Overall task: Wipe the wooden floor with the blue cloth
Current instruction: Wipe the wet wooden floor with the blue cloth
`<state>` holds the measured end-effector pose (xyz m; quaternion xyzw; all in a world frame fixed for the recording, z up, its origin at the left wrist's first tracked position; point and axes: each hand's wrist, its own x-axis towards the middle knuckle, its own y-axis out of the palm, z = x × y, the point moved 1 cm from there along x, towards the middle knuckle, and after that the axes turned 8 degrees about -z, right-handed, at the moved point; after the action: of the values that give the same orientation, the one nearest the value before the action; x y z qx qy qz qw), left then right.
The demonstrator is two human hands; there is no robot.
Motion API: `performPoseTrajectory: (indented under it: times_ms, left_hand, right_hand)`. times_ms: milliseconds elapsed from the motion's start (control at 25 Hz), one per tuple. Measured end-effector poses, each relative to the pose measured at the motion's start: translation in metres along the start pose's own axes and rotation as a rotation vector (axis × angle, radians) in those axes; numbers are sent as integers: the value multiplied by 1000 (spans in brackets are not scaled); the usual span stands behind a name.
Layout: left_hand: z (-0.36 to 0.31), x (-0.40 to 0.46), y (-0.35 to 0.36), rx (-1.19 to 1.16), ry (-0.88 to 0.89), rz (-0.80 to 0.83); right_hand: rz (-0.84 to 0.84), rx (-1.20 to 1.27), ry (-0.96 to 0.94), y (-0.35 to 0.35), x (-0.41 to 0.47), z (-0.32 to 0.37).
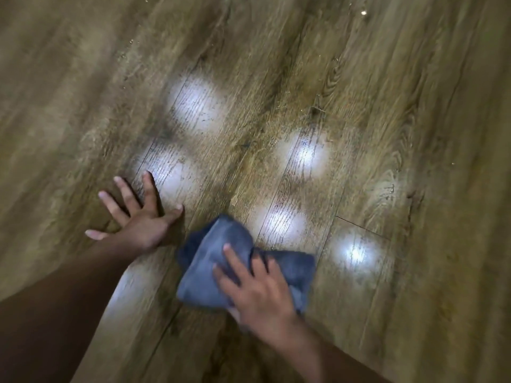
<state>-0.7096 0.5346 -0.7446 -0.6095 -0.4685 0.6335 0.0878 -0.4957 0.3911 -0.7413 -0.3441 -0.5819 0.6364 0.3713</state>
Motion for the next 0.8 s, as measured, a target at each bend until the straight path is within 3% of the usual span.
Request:
performPoseTrajectory:
  times_ms: [120, 200, 400, 560, 640, 800]
  left_hand:
    - [3, -4, -1, 19, 18, -5]
    - [2, -5, -2, 25, 28, -12]
    - [3, -6, -3, 10, 61, 12]
    - [2, -7, -6, 10, 53, 15]
    - [-1, -8, -4, 5, 39, 11]
    - [-11, -7, -1, -54, -50, -62]
  right_hand:
    - [29, 22, -246, -4, -12, -30]
    - [-6, -7, -234, -9, 21, -77]
    - [-68, -159, 312, -21, 145, -202]
    - [-127, -122, 784, -22, 204, -196]
    - [-143, -157, 692, -17, 194, -150]
    - [-82, -1, 248, -8, 106, -39]
